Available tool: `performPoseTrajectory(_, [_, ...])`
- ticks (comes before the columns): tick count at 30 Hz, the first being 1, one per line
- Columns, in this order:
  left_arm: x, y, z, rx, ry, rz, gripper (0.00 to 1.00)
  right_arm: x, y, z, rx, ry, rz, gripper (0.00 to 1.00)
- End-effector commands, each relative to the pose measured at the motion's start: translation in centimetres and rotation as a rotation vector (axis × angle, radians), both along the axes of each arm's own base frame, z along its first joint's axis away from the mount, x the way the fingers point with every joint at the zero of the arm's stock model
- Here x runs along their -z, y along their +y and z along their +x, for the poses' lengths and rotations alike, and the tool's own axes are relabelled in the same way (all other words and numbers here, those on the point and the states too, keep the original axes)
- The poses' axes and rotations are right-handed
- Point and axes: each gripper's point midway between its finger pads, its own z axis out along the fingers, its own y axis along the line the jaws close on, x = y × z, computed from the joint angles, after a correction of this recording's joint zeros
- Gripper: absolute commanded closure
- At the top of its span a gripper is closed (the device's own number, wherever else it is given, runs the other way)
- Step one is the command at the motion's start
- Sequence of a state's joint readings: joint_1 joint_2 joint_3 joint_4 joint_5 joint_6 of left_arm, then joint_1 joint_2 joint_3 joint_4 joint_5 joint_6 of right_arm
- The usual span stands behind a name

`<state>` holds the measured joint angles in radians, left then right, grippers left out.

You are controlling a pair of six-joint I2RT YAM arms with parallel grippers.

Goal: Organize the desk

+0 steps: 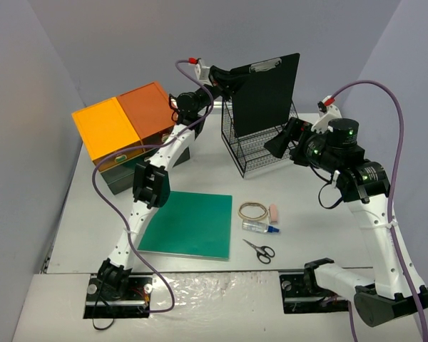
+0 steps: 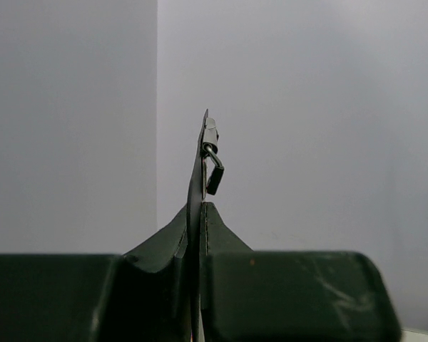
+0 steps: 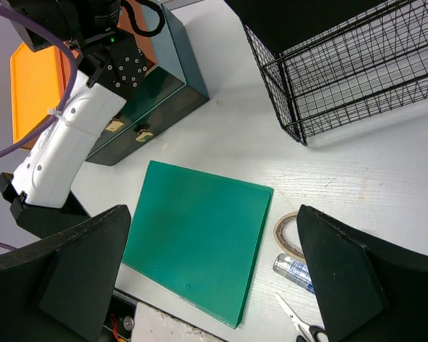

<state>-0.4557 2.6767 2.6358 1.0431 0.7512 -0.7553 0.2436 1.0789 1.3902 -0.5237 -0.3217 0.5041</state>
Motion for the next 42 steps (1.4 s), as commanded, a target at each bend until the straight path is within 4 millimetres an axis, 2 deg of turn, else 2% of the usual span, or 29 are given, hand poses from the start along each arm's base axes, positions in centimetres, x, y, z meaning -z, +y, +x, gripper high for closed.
performPoseTrajectory(1, [-3.5,1.8,-1.6,0.006,-0.073,-0.106,1.0,-1.2,0.8,1.1,-0.026,-0.063,0.021,0.0])
performPoseTrajectory(7, [-0.4,1.0,-0.1,0.036,0.051,-0.117,1.0,-1.5,0.8,1.3,-0.031,-0.077,0.022,0.0])
performPoseTrajectory(15, [3.6,-0.8,2.1,0.033,0.222,-0.091,0.99,-1.8,0.7,0.5,-0.032,-0.091,0.031,0.0])
performPoseTrajectory(17, [3.8,-1.3,2.1,0.032,0.231,-0.076,0.81,-2.0,0.8,0.3,-0.037,-0.095,0.033,0.0])
performPoseTrajectory(20, [4.0,-1.8,1.9,0.027,0.238,-0.052,0.68,-2.1,0.8,0.2,-0.041,-0.1,0.033,0.0])
performPoseTrajectory(21, [4.4,-2.2,1.9,0.025,0.248,-0.038,0.6,-2.0,0.8,0.2,-0.042,-0.099,0.034,0.0])
performPoseTrajectory(24, [3.9,-2.6,1.4,0.02,0.239,-0.013,0.44,-2.2,0.8,-0.1,-0.047,-0.105,0.035,0.0])
performPoseTrajectory(27, [3.7,-2.7,1.1,0.013,0.233,0.0,0.4,-2.3,0.8,-0.3,-0.052,-0.109,0.036,0.0])
performPoseTrajectory(31, [2.3,-2.6,-0.1,0.014,0.213,0.028,0.34,-2.6,0.8,-0.6,-0.06,-0.122,0.035,0.0])
performPoseTrajectory(32, [0.4,-2.1,-0.8,-0.002,0.169,0.024,0.33,-2.7,0.8,-0.6,-0.06,-0.126,0.036,0.0])
performPoseTrajectory(34, [1.3,-2.5,-0.5,-0.08,0.216,0.142,0.3,-3.0,1.0,-0.8,-0.076,-0.136,0.033,0.0])
performPoseTrajectory(37, [-1.1,-1.9,-1.5,-0.19,0.168,0.24,0.26,-3.4,0.8,-1.0,-0.074,-0.153,0.033,0.0])
performPoseTrajectory(39, [-1.1,-1.1,-1.9,-0.23,0.227,0.311,0.25,-3.7,0.6,-1.0,-0.066,-0.166,0.028,0.0])
performPoseTrajectory(40, [0.3,-1.1,-1.8,-0.234,0.266,0.346,0.25,-3.8,0.5,-0.9,-0.057,-0.167,0.027,0.0])
performPoseTrajectory(42, [2.3,-0.6,-3.0,-0.253,0.359,0.409,0.23,-3.9,0.3,-0.7,-0.038,-0.169,0.026,0.0])
